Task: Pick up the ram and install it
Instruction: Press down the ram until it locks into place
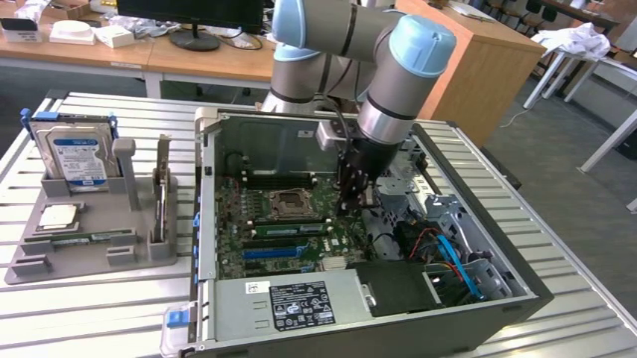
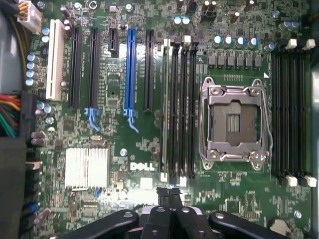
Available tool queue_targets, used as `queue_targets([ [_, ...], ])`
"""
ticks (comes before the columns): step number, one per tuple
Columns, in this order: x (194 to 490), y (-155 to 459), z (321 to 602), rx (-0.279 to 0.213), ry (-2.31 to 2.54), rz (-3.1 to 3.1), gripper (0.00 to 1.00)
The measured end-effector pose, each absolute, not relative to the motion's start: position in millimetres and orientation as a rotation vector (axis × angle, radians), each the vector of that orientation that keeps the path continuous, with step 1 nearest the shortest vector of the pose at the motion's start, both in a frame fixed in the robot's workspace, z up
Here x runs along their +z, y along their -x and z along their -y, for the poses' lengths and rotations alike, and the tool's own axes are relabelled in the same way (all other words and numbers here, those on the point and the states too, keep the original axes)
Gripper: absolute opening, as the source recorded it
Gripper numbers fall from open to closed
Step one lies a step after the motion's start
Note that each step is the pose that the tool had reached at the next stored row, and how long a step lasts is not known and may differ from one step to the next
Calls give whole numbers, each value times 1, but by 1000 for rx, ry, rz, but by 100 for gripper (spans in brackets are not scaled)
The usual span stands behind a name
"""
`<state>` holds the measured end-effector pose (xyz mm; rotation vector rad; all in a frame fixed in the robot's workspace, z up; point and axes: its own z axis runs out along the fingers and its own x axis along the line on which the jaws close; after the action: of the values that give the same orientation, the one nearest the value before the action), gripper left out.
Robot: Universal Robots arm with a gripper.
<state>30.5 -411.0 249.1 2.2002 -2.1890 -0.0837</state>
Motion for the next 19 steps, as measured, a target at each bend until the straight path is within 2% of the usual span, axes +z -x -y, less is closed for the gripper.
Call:
queue_targets([
  [19,271,-56,411,-84,-2200,2189,10],
])
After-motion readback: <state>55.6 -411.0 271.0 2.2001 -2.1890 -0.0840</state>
